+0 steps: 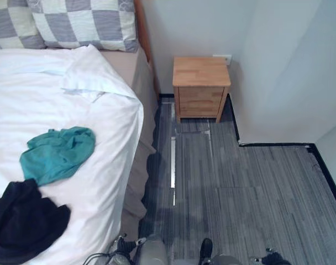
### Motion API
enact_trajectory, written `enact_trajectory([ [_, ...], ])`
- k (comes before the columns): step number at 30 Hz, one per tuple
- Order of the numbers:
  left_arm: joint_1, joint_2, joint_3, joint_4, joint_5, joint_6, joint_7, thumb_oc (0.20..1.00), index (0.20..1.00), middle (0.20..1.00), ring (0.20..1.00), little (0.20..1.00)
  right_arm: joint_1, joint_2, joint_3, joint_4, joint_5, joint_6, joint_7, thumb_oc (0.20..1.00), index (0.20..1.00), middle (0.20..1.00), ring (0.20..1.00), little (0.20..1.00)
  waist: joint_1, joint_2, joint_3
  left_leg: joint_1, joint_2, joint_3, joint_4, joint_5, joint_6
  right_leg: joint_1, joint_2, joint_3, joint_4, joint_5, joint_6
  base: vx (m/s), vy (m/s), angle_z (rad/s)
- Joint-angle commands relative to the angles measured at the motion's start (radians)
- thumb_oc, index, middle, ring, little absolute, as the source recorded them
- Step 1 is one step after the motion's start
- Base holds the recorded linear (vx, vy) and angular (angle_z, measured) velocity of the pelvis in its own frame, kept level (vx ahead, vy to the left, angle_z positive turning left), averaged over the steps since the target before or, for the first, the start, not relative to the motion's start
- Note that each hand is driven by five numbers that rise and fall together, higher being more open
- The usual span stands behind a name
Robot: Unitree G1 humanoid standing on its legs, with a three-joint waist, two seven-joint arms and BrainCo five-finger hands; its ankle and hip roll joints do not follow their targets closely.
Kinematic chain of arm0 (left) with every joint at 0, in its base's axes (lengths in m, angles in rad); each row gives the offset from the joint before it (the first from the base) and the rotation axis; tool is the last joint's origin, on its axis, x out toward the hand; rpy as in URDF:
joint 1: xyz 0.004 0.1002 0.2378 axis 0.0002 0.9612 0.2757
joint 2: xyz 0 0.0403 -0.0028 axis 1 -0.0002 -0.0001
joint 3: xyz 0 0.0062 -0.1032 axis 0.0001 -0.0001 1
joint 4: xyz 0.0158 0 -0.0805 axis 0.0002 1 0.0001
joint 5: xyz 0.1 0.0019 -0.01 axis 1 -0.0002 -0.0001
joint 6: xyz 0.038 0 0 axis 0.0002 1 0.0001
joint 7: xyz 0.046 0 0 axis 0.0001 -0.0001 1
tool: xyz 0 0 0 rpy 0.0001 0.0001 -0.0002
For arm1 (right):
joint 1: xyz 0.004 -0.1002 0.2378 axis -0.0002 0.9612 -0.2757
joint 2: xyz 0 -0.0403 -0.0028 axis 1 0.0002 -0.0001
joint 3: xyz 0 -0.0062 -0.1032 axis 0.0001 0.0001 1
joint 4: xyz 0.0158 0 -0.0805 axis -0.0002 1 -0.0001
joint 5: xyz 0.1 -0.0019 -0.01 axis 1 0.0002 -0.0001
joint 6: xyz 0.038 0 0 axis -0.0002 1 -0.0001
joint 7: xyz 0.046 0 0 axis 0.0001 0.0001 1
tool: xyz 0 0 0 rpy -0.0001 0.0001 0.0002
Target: Tidy up the quilt and then pick up the clothes from the bed and put them into the laundry hamper.
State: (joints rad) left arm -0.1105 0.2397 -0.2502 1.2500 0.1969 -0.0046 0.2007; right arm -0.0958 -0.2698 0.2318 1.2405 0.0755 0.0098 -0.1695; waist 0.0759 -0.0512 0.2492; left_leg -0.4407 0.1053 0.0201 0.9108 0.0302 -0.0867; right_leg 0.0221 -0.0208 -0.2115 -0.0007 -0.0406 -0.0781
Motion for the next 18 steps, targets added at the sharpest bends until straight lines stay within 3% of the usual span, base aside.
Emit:
enact_trajectory([
  [1,-0.019,0.014,-0.022,-0.003,-0.023,-0.004,0.01,1.0,1.0,1.0,1.0,1.0,-0.002,-0.024,0.057,-0.043,-0.056,-0.018,0.003,1.0,1.0,1.0,1.0,1.0,0.045,-0.023,0.011,0.112,-0.087,0.194,-0.547,-0.007,0.07,0.152,-0.013,0.035,-0.059,-0.083,0.146,0.54,0.086,-0.87],
  [2,-0.019,0.014,-0.022,-0.003,-0.023,-0.004,0.01,1.0,1.0,1.0,1.0,1.0,-0.002,-0.024,0.057,-0.043,-0.056,-0.018,0.003,1.0,1.0,1.0,1.0,1.0,0.046,-0.023,0.012,0.113,-0.088,0.194,-0.548,-0.007,0.07,0.152,-0.013,0.035,-0.059,-0.083,0.146,0.65,0.097,-0.73],
  [3,-0.009,0.01,-0.017,-0.001,-0.016,-0.004,0.003,1.0,1.0,1.0,1.0,1.0,0.001,-0.024,0.057,-0.037,-0.067,-0.02,0.002,1.0,1.0,1.0,1.0,1.0,0.055,-0.014,-0.002,0.123,-0.08,0.27,-0.696,0.041,0.058,0.184,0.002,0.032,-0.062,-0.11,0.149,0.46,0.068,-0.41],
  [5,-0.004,0.01,-0.01,0.001,-0.004,0.002,-0.004,1.0,1.0,1.0,1.0,1.0,0.004,-0.022,0.055,-0.026,-0.081,-0.016,-0.004,1.0,1.0,1.0,1.0,1.0,0.062,-0.014,-0.02,0.122,-0.069,0.351,-0.811,0.054,0.045,0.231,0.02,0.02,-0.056,-0.142,0.155,0.8,0.082,-0.11],
  [6,0.006,0.018,0.006,0.026,0.004,0.011,-0.009,1.0,1.0,1.0,1.0,1.0,0.002,0.001,0.064,-0.006,-0.105,-0.011,0.003,1.0,1.0,1.0,1.0,1.0,0.079,-0.051,-0.043,0.165,-0.102,0.337,-0.843,0.043,0.088,0.249,0.011,0.026,0.018,-0.146,0.181,0.88,0.083,0.2],
  [7,0.008,0.023,0.009,0.03,-0.001,0.011,-0.009,1.0,1.0,1.0,1.0,1.0,-0.001,0.009,0.067,0.005,-0.115,-0.013,0.003,1.0,1.0,1.0,1.0,1.0,0.085,-0.074,-0.045,0.174,-0.129,0.325,-0.836,0.034,0.113,0.222,0.002,0.024,0.139,-0.087,0.221,0.68,0.071,0.2],
  [8,0.008,0.023,0.009,0.03,-0.001,0.011,-0.009,1.0,1.0,1.0,1.0,1.0,-0.001,0.01,0.067,0.006,-0.115,-0.014,0.003,1.0,1.0,1.0,1.0,1.0,0.084,-0.076,-0.047,0.173,-0.13,0.325,-0.836,0.033,0.114,0.219,0.0,0.024,0.144,-0.09,0.222,0.34,0.083,0.09],
  [9,0.006,0.025,0.01,0.042,0.006,0.014,-0.011,1.0,1.0,1.0,1.0,1.0,0.003,0.014,0.061,0.016,-0.124,-0.009,0.007,1.0,1.0,1.0,1.0,1.0,0.088,-0.092,-0.041,0.186,-0.146,0.323,-0.824,0.009,0.138,0.186,-0.02,0.02,0.285,-0.007,0.295,0.39,0.08,0.02],
  [10,0.012,0.028,0.012,0.049,0.017,0.022,-0.017,1.0,1.0,1.0,1.0,1.0,0.01,0.013,0.056,0.016,-0.129,-0.002,0.013,1.0,1.0,1.0,1.0,1.0,0.078,-0.095,-0.039,0.231,-0.151,0.317,-0.834,-0.015,0.152,0.141,-0.051,0.012,0.407,0.084,0.34,0.56,0.111,0.0],
  [11,0.013,0.031,0.016,0.044,0.012,0.023,-0.014,1.0,1.0,1.0,1.0,1.0,0.008,0.009,0.052,0.01,-0.124,-0.006,0.014,1.0,1.0,1.0,1.0,1.0,0.061,-0.07,-0.036,0.273,-0.136,0.297,-0.857,-0.005,0.162,0.063,-0.049,0.023,0.535,0.16,0.338,0.56,0.12,0.13],
  [13,0.007,0.031,0.008,0.036,0.005,0.022,-0.001,1.0,1.0,1.0,1.0,1.0,-0.002,0.003,0.041,0.001,-0.119,-0.01,0.007,1.0,1.0,1.0,1.0,1.0,0.026,-0.021,-0.018,0.373,-0.125,0.236,-0.926,-0.011,0.166,-0.075,-0.041,0.029,0.69,0.142,0.315,0.49,0.084,0.48],
  [14,0.007,0.031,0.008,0.036,0.005,0.022,-0.001,1.0,1.0,1.0,1.0,1.0,-0.002,0.003,0.041,0.001,-0.119,-0.01,0.007,1.0,1.0,1.0,1.0,1.0,0.025,-0.021,-0.018,0.372,-0.124,0.236,-0.926,-0.011,0.166,-0.075,-0.041,0.029,0.69,0.142,0.315,0.61,-0.056,1.58],
  [15,-0.008,0.036,-0.006,0.02,0.002,0.019,0.005,1.0,1.0,1.0,1.0,1.0,0.001,0.0,0.039,-0.002,-0.111,-0.01,0.001,1.0,1.0,1.0,1.0,1.0,-0.004,-0.002,0.0,0.453,-0.12,0.164,-0.964,-0.024,0.154,-0.145,-0.084,0.004,0.596,0.075,0.269,0.57,-0.127,1.52],
  [16,-0.013,0.039,-0.008,0.016,-0.003,0.015,0.008,1.0,1.0,1.0,1.0,1.0,0.003,0.0,0.043,-0.003,-0.109,-0.011,-0.002,1.0,1.0,1.0,1.0,1.0,-0.011,0.001,0.003,0.476,-0.119,0.133,-0.966,-0.035,0.147,-0.17,-0.102,0.002,0.537,0.058,0.254,0.98,-0.361,1.77],
  [17,-0.033,0.04,-0.021,0.013,-0.014,0.002,0.019,1.0,1.0,1.0,1.0,1.0,0.005,-0.002,0.043,-0.001,-0.106,-0.012,-0.007,1.0,1.0,1.0,1.0,1.0,-0.032,-0.005,0.007,0.517,-0.128,0.043,-0.958,-0.073,0.121,-0.19,-0.118,0.053,0.265,0.044,0.237,0.8,-0.398,1.26],
  [18,-0.04,0.041,-0.022,0.009,-0.009,-0.001,0.019,1.0,1.0,1.0,1.0,1.0,0.004,-0.007,0.038,-0.002,-0.105,-0.011,-0.008,1.0,1.0,1.0,1.0,1.0,-0.047,-0.008,0.009,0.539,-0.122,0.005,-0.954,-0.098,0.107,-0.176,-0.12,0.107,0.132,0.055,0.244,0.62,-0.338,1.63],
])
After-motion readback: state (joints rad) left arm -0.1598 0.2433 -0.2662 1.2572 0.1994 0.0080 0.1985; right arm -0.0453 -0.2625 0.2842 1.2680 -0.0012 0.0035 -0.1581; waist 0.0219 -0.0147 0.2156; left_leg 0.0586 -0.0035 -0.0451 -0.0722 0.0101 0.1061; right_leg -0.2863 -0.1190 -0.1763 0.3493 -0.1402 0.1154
